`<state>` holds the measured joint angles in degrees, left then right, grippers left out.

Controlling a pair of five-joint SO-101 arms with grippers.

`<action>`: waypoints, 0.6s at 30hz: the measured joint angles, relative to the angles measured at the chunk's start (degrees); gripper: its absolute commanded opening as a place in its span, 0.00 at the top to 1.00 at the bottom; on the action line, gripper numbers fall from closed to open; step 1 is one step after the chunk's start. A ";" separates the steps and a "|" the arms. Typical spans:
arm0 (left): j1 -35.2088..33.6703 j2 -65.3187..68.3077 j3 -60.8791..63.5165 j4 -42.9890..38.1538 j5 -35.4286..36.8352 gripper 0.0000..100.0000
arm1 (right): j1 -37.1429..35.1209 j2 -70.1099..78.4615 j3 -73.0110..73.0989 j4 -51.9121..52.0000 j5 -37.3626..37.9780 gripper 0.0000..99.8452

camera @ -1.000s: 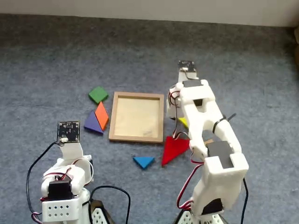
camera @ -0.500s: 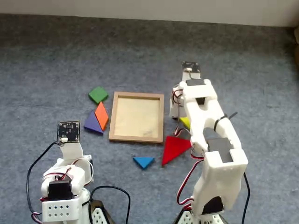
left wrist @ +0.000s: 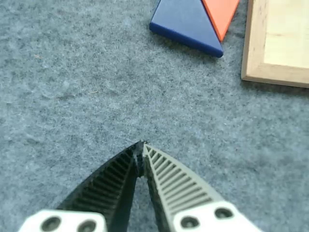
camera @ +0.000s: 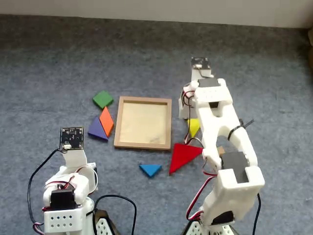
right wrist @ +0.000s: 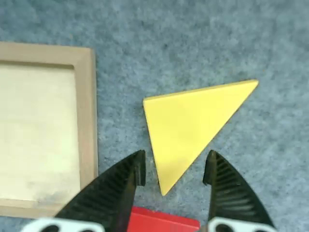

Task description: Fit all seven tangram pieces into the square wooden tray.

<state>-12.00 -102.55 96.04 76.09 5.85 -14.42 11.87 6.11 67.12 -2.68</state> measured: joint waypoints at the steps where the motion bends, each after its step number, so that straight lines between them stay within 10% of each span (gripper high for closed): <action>1: 0.00 0.00 0.00 0.00 0.00 0.99 | 0.00 -0.62 -0.09 0.00 0.00 0.80; 18: 0.00 0.00 0.00 0.00 0.00 0.99 | 0.00 9.49 -10.73 0.00 -16.53 0.61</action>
<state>-12.00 -102.55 96.04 76.09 5.85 -14.42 21.36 -4.62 67.12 -19.21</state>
